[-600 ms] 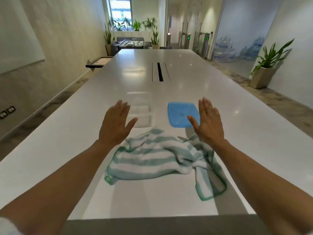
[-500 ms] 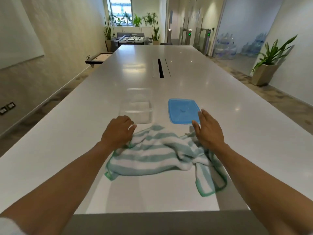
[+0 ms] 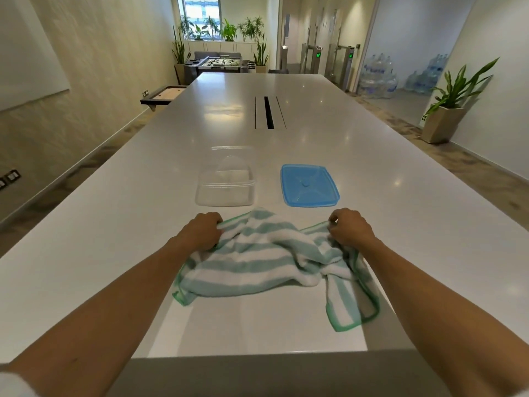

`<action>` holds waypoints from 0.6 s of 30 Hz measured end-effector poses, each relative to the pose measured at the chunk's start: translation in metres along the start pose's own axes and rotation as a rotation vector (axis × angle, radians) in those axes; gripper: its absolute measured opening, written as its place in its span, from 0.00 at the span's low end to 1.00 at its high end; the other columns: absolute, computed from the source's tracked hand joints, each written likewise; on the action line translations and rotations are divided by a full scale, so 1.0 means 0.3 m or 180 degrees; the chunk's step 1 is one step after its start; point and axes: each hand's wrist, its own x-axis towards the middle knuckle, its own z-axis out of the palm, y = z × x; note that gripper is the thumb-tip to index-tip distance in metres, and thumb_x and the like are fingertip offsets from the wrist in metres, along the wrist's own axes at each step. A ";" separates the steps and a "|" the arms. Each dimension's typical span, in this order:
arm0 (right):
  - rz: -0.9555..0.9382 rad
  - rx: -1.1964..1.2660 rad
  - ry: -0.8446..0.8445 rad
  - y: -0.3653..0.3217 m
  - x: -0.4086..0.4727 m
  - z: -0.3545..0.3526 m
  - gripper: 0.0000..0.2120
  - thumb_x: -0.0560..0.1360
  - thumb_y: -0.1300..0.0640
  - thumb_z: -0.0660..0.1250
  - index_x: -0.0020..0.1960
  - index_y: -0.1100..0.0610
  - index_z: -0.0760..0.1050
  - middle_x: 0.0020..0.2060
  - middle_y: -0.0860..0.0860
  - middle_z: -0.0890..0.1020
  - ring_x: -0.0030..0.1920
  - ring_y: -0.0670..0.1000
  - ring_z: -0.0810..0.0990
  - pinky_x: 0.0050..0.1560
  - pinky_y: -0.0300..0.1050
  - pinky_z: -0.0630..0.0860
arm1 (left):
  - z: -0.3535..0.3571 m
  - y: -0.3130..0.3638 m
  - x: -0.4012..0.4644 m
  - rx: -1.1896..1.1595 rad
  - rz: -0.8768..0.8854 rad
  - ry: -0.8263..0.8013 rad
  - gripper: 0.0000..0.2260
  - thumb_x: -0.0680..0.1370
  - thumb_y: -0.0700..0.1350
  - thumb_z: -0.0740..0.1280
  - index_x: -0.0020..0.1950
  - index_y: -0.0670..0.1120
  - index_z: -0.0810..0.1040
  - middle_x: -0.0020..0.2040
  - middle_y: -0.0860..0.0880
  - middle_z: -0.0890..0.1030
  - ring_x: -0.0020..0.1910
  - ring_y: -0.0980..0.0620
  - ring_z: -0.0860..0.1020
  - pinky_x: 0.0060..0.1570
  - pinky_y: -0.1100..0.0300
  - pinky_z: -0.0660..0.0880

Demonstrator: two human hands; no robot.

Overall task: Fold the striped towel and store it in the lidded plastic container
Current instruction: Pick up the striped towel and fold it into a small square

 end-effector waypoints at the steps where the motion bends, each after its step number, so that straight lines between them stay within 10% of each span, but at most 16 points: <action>1: -0.0022 0.0010 0.0030 0.000 0.003 -0.006 0.09 0.73 0.56 0.67 0.53 0.55 0.80 0.49 0.54 0.81 0.43 0.52 0.74 0.44 0.45 0.72 | -0.005 -0.002 0.002 -0.0044 -0.0023 0.0014 0.09 0.77 0.42 0.63 0.57 0.43 0.77 0.55 0.41 0.80 0.47 0.44 0.77 0.47 0.53 0.74; 18: -0.0905 0.1696 0.0085 -0.220 0.008 -0.505 0.10 0.72 0.52 0.74 0.46 0.59 0.82 0.41 0.56 0.83 0.40 0.51 0.80 0.41 0.46 0.79 | -0.513 0.068 -0.034 -0.3255 0.0536 0.0583 0.06 0.75 0.50 0.71 0.48 0.48 0.83 0.45 0.47 0.83 0.42 0.49 0.82 0.35 0.60 0.79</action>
